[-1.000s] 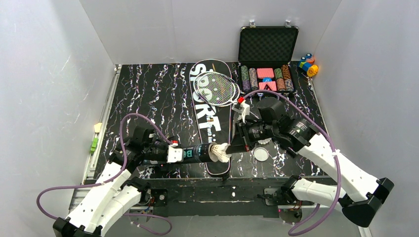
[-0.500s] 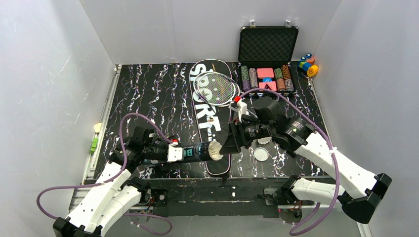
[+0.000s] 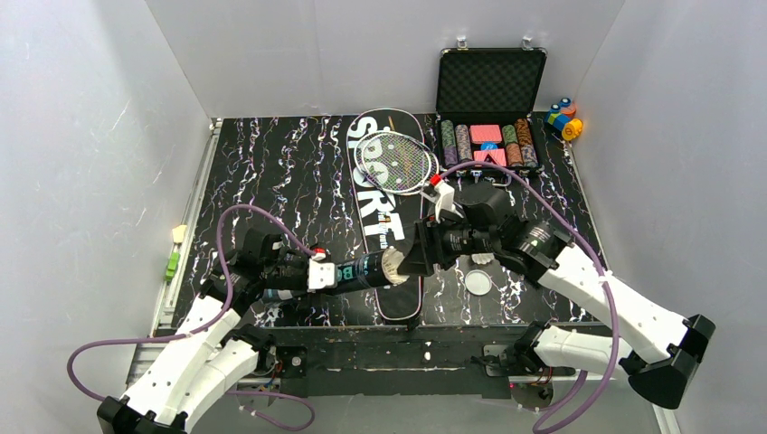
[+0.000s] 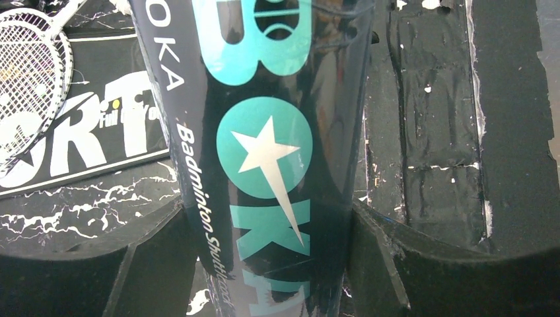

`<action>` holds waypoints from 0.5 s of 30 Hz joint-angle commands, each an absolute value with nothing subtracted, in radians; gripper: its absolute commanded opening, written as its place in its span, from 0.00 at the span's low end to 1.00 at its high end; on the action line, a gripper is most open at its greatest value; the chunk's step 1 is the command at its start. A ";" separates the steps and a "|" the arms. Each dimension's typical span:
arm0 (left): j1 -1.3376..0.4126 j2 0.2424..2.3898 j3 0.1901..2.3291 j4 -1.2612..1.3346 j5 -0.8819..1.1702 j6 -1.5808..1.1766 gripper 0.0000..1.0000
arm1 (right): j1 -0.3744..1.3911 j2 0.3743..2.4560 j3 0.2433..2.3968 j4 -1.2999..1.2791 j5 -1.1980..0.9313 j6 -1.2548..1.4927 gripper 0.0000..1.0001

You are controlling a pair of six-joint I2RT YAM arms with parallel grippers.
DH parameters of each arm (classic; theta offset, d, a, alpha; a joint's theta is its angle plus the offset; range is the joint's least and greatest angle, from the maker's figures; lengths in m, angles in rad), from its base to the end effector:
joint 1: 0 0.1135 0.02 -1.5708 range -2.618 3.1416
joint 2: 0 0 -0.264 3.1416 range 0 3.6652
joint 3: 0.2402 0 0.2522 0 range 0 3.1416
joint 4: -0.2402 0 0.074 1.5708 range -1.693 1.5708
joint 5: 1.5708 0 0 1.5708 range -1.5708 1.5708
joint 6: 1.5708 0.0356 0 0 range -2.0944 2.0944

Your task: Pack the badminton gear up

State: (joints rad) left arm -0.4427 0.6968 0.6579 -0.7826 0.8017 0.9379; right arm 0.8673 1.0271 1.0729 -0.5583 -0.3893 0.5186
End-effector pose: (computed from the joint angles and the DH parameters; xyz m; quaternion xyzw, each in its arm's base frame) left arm 0.1082 -0.0796 0.2610 0.6557 0.5698 -0.2695 0.4157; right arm 0.1311 0.1754 0.3581 -0.2431 0.8172 0.4448 0.2744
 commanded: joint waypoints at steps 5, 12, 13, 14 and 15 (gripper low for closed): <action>-0.448 0.689 0.715 -0.731 0.858 0.887 0.17 | 0.897 1.048 1.048 -0.455 -0.309 0.529 0.68; -0.448 0.694 0.734 -0.702 0.874 0.841 0.17 | 0.941 1.113 1.034 -0.348 -0.282 0.560 0.69; -0.448 0.695 0.737 -0.701 0.876 0.836 0.17 | 0.948 1.126 1.037 -0.336 -0.273 0.564 0.69; -0.448 0.693 0.738 -0.699 0.876 0.832 0.17 | 0.954 1.139 1.039 -0.325 -0.268 0.565 0.70; -0.448 0.692 0.738 -0.698 0.876 0.830 0.17 | 0.958 1.151 1.044 -0.321 -0.261 0.568 0.70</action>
State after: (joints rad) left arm -0.4427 0.6994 0.6842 -0.7555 0.8204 0.8619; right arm 0.9333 1.1137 1.0485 -0.4145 -0.3008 0.5518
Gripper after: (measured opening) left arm 0.666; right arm 0.692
